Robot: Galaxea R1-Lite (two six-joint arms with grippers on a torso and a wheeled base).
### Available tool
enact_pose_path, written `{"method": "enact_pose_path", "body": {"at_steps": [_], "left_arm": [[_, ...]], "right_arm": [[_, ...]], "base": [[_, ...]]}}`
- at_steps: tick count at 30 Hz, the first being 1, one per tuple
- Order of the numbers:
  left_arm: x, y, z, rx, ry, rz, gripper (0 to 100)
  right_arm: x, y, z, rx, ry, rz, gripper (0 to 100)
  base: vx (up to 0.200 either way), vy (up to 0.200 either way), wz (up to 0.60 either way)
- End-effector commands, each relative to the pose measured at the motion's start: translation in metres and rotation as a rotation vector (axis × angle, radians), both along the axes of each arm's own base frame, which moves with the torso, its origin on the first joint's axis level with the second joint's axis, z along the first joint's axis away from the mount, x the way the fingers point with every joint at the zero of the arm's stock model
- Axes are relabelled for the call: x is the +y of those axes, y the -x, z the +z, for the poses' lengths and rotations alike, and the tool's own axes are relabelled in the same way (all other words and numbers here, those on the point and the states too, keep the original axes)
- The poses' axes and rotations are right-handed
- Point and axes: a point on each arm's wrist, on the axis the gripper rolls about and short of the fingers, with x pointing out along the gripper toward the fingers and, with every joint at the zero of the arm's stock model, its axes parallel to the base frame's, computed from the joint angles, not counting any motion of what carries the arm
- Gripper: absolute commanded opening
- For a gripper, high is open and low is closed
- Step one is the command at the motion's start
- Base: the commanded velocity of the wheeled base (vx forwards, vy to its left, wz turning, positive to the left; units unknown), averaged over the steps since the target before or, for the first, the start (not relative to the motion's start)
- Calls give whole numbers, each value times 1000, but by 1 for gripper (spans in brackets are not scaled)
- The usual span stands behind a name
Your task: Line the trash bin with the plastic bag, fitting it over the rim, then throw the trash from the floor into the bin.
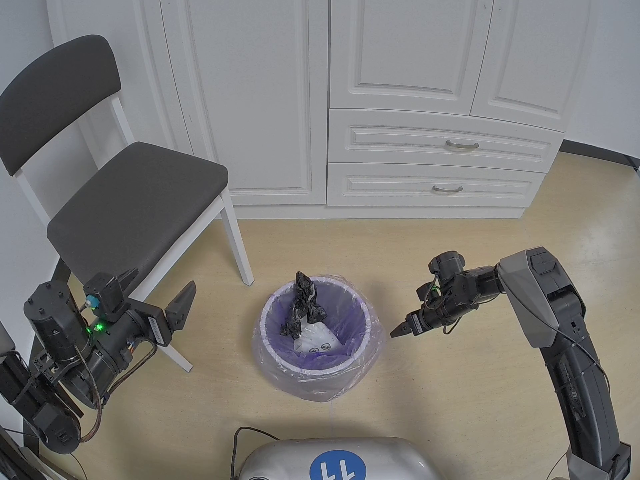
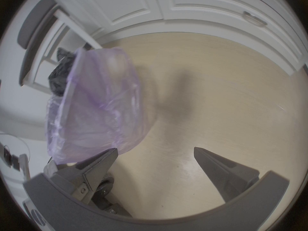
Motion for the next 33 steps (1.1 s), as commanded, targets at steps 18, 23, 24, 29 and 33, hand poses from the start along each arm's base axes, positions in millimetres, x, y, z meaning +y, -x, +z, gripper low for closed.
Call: {"method": "enact_pose_path", "body": {"at_steps": [18,23,24,29,33], "left_arm": [[-9,-1,-1,6,26,-33,100],[-8,-1,2,-9,31,-32,100],[-8,0,2,-7,31,-32,100],[-8,0,5,-17,34,-30,100],[-8,1,5,-17,34,-32,100]], "right_arm": [[24,-17,-46,-226,-182,-50,100],[23,-23,-44,-280,-249,-107,100],[23,-23,-44,-286,-253,-109,100],[25,-27,-42,-333,-309,-144,100],[24,-24,-51,-314,-297,-143,100]], "base": [[0,0,0],[0,0,0],[0,0,0],[0,0,0],[0,0,0]]}}
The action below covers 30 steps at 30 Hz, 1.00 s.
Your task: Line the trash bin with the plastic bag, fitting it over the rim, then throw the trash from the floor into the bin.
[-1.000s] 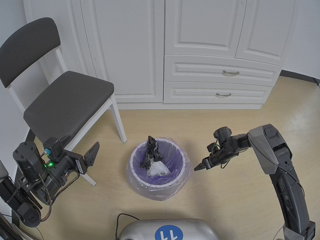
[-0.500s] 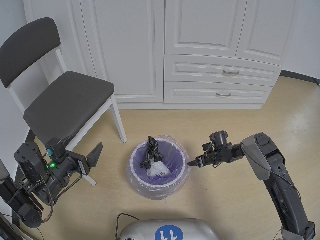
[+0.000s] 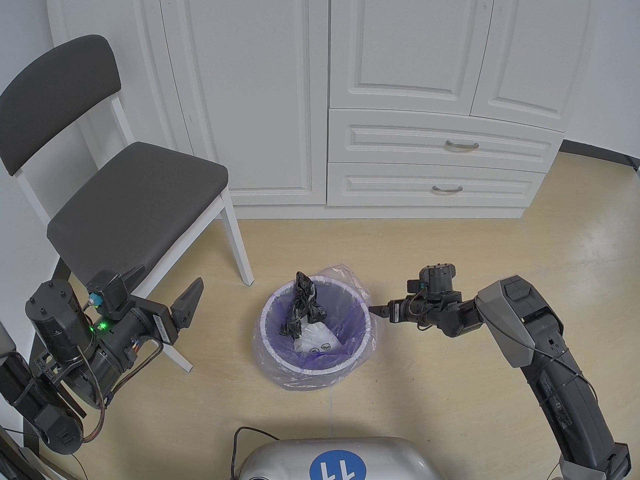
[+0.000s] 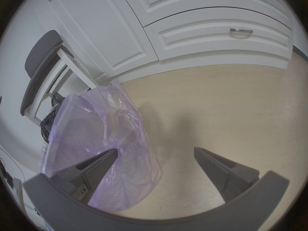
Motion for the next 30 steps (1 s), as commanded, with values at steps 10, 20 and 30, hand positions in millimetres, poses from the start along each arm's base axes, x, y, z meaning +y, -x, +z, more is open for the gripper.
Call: {"method": "enact_pose_path", "body": {"at_steps": [10,20,30], "left_arm": [[0,2,-1,8,-2,-4,100],[-2,-2,-13,57,-18,-4,100],[-4,-2,-13,57,-26,-18,100]], "right_arm": [[-4,0,3,25,-11,13,100],[-18,15,65,60,-54,-46,100],[-82,83,141,78,-17,-245,100]], "base": [[0,0,0],[0,0,0],[0,0,0]]}}
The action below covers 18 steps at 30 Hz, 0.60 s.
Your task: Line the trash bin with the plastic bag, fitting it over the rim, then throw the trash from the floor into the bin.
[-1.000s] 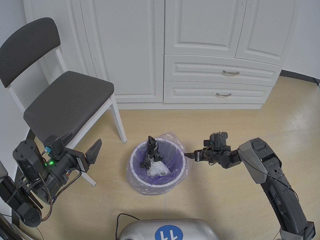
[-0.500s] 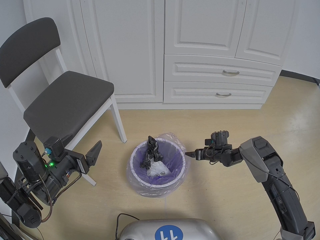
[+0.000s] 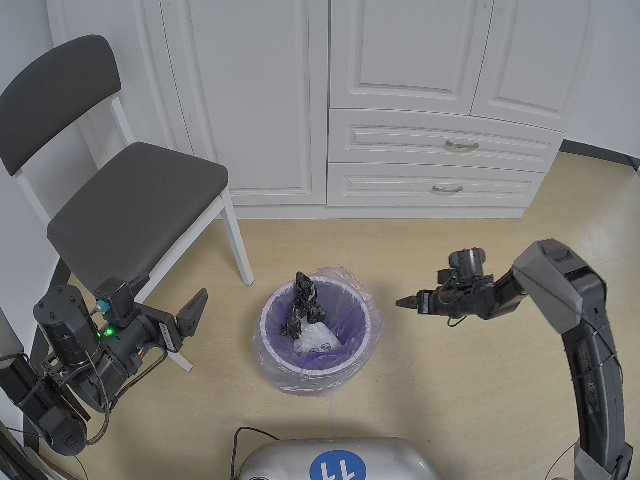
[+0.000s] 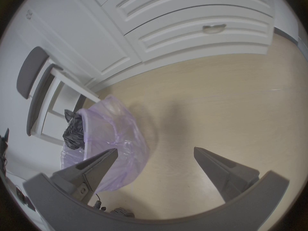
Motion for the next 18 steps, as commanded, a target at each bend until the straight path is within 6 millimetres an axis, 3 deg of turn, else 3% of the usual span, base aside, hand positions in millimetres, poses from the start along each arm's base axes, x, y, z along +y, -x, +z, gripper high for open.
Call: {"method": "enact_pose_path", "body": {"at_steps": [1,6,11,14,18], "left_arm": [[-3,-2,-5,23,-4,-14,100],[-13,-9,-33,137,-48,-31,100],[-25,-12,-46,197,-4,-57,100],[-27,-36,-52,193,18,-43,100],[-16,-62,-87,303,-176,-77,100]], "right_arm": [[-37,54,83,-103,19,-132,100],[-21,90,78,-271,31,-156,100],[-9,98,89,-352,51,-163,100],[-1,112,99,-363,63,-129,100],[-1,126,104,-393,161,-93,100]], "base": [[0,0,0],[0,0,0],[0,0,0],[0,0,0],[0,0,0]]}}
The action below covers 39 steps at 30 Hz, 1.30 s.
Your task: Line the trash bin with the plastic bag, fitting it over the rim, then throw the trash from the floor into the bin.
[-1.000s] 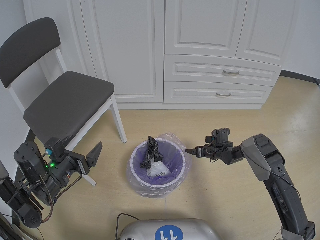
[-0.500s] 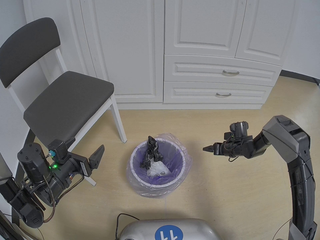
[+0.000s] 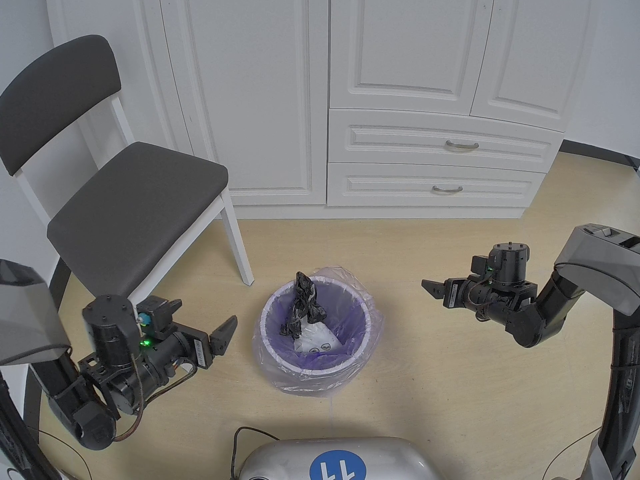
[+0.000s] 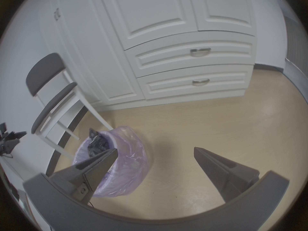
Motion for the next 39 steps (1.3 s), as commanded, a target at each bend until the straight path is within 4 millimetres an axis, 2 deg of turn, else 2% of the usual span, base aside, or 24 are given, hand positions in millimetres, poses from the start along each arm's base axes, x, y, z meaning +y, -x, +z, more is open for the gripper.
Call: {"method": "enact_pose_path", "body": {"at_steps": [1,2,3,4,5,7,11,15,19,24,34,39], "left_arm": [[4,-47,-59,167,-174,-33,100],[4,-47,-59,167,-174,-33,100],[5,-66,-75,197,-181,-17,100],[8,-75,-83,204,-184,-11,100],[8,-75,-83,204,-184,-11,100],[21,-95,-96,241,-198,-51,100],[33,-115,-101,339,-229,-90,100],[33,-128,-107,400,-236,-95,100],[33,-150,-120,417,-285,-117,100],[35,-148,-131,472,-353,-252,100],[31,-148,-143,462,-343,-403,100],[30,-162,-141,429,-326,-418,100]], "right_arm": [[7,33,29,-59,117,20,100],[7,33,29,-59,117,20,100],[6,34,31,-68,141,8,100],[5,35,33,-73,142,4,100],[5,35,33,-73,142,4,100],[0,34,36,-81,142,-8,100],[-3,31,34,-76,143,-19,100],[-10,28,36,-82,145,-40,100],[-13,31,42,-93,147,-45,100],[-13,32,42,-95,160,-41,100],[-16,31,37,-84,177,-42,100],[-18,30,35,-81,178,-45,100]], "base": [[0,0,0],[0,0,0],[0,0,0],[0,0,0],[0,0,0],[0,0,0],[0,0,0],[0,0,0],[0,0,0],[0,0,0],[0,0,0],[0,0,0]]}}
